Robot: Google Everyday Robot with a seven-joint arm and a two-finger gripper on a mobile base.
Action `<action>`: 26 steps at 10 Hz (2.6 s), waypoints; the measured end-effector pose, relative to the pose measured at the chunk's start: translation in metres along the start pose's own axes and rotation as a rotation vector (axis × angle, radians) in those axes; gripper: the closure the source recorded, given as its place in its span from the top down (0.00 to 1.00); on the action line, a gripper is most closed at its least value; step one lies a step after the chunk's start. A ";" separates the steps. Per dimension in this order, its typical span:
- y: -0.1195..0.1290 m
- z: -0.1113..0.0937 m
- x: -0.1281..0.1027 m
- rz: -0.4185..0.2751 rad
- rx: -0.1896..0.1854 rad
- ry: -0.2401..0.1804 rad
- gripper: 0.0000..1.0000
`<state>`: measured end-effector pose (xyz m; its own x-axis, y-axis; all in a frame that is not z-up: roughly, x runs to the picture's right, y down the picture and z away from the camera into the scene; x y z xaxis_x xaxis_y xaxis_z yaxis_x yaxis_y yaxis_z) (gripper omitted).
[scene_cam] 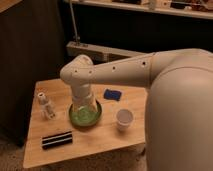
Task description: Knock the bottle over
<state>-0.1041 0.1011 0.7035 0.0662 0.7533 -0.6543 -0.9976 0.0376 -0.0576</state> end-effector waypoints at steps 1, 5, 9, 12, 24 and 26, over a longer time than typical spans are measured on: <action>0.000 0.000 0.000 0.000 0.000 0.000 0.65; 0.000 0.000 0.000 0.000 0.000 0.000 0.65; 0.003 -0.005 -0.007 -0.025 -0.041 -0.030 0.65; 0.036 -0.039 -0.046 -0.144 -0.150 -0.157 0.65; 0.222 -0.135 -0.070 -0.575 -0.446 -0.390 0.00; 0.248 -0.111 -0.064 -0.615 -0.455 -0.344 0.00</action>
<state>-0.3537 -0.0109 0.6475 0.5130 0.8461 -0.1447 -0.6755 0.2939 -0.6763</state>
